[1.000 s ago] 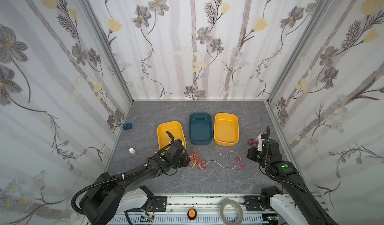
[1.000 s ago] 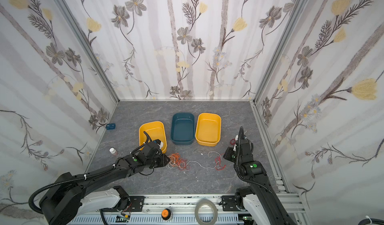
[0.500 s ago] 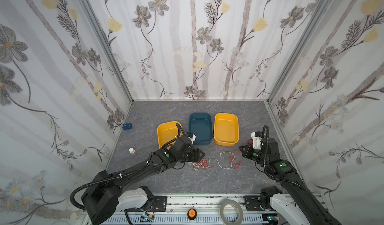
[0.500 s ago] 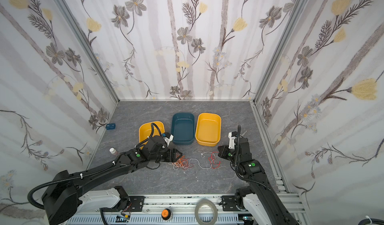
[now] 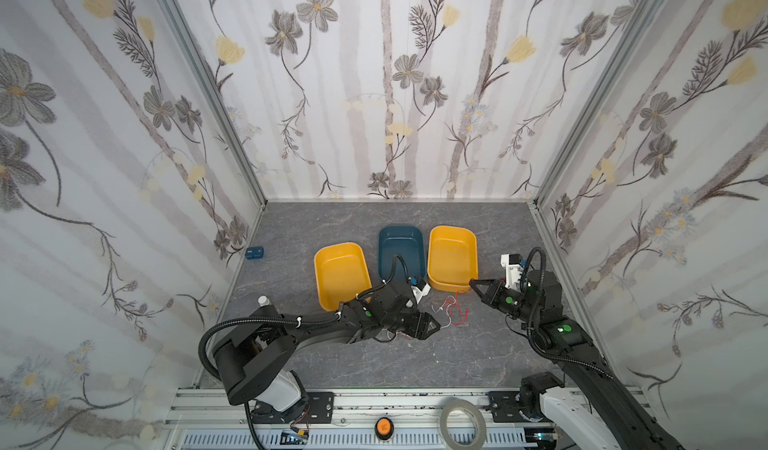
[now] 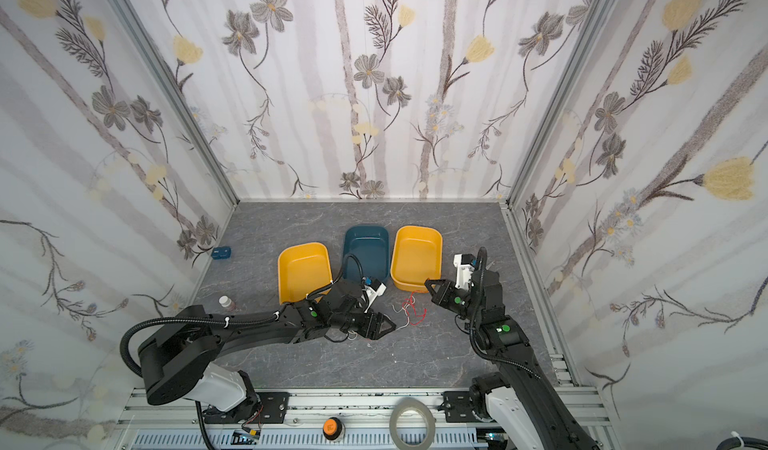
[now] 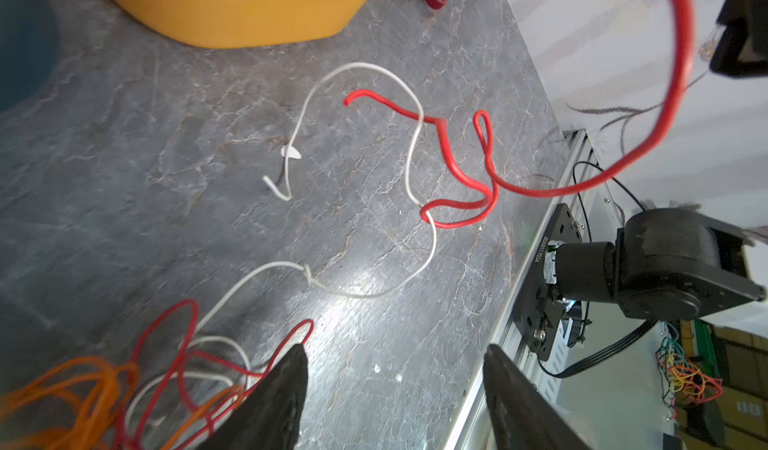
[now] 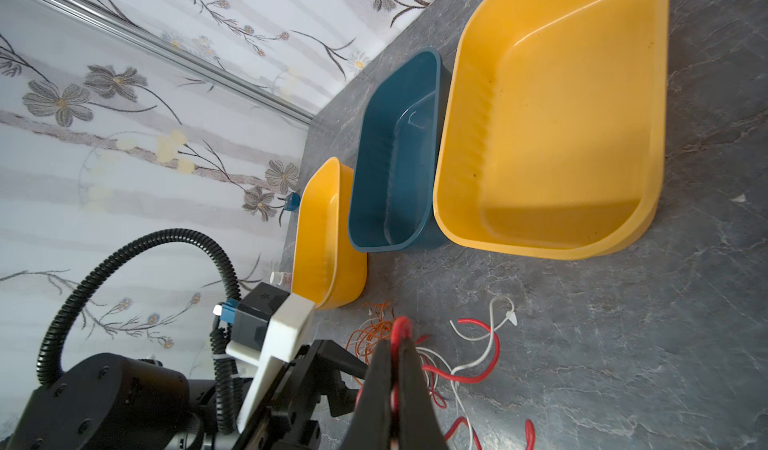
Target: Untangle the cables
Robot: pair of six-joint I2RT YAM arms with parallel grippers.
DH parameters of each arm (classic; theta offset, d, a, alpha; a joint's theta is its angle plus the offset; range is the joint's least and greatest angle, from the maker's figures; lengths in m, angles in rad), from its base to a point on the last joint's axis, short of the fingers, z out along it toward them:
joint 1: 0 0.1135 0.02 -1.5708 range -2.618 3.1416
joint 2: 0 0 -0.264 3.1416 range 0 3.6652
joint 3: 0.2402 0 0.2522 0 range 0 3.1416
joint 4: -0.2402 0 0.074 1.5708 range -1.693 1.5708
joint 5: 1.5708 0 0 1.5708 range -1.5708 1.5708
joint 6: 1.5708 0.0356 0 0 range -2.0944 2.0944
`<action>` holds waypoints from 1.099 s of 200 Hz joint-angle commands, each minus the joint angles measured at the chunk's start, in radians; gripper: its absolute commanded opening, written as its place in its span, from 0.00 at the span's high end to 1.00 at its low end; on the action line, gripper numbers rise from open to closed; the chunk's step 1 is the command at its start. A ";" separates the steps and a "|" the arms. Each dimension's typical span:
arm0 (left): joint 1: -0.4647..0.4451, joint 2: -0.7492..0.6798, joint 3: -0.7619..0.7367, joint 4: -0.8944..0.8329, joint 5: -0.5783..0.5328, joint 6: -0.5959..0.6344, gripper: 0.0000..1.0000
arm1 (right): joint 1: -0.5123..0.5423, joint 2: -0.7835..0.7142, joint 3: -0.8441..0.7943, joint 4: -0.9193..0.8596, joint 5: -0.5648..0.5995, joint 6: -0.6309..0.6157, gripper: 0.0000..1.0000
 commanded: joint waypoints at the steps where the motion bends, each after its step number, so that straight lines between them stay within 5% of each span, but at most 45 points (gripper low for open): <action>1: -0.012 0.040 0.017 0.073 0.021 0.131 0.33 | 0.000 0.003 0.008 0.074 -0.040 0.049 1.00; 96: -0.011 0.207 0.107 0.138 0.014 0.257 0.43 | -0.004 0.003 0.013 0.106 -0.071 0.093 1.00; 136: -0.011 0.219 0.112 0.153 0.032 0.234 0.65 | -0.011 0.000 0.019 0.062 -0.042 0.063 1.00; 187: -0.011 0.151 0.070 0.152 0.056 0.232 1.00 | -0.014 -0.011 0.054 -0.129 0.153 -0.078 1.00; 220: -0.009 0.099 0.036 0.143 0.029 0.233 1.00 | -0.015 -0.016 0.052 -0.199 0.272 -0.132 1.00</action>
